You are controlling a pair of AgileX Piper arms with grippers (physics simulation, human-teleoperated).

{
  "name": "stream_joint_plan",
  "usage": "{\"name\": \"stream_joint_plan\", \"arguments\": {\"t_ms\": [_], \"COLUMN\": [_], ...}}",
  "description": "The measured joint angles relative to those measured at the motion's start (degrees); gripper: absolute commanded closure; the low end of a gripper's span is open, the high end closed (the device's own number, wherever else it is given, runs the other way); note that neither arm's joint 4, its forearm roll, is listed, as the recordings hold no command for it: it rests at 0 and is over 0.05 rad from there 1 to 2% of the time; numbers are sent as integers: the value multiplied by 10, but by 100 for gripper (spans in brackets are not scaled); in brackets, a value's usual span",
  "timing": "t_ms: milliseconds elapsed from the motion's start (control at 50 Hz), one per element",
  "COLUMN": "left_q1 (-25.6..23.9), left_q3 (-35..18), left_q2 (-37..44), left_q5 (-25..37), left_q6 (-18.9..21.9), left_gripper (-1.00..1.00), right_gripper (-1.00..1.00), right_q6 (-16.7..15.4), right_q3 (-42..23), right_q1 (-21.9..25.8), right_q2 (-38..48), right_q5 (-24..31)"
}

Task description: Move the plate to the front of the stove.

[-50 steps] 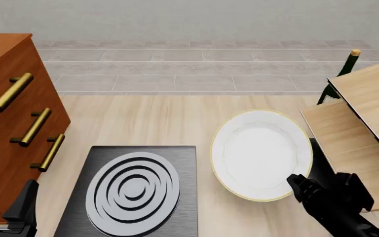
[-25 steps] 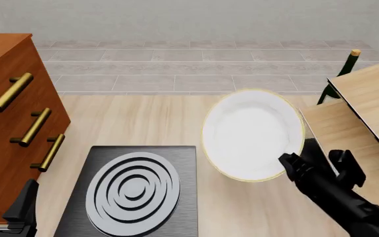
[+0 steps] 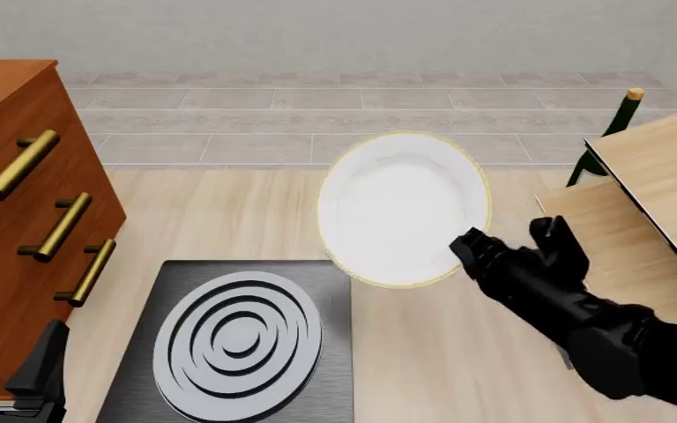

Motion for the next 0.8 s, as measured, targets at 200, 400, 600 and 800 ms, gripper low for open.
{"name": "stream_joint_plan", "arguments": {"t_ms": [200,400,600,800], "left_q1": [0,0,0,0], "left_q3": [0,0,0,0], "left_q2": [0,0,0,0], "left_q5": [0,0,0,0], "left_q6": [0,0,0,0], "left_gripper": [-100,-100,-100,-100], "right_gripper": [100,100,100,100], "right_q6": [1,-16,-30,-39], "right_q3": [-70,-154,-242,-324], "right_q1": [14,14,19,31], "right_q2": [49,98,154,221], "right_q5": [14,44,70,86]}}
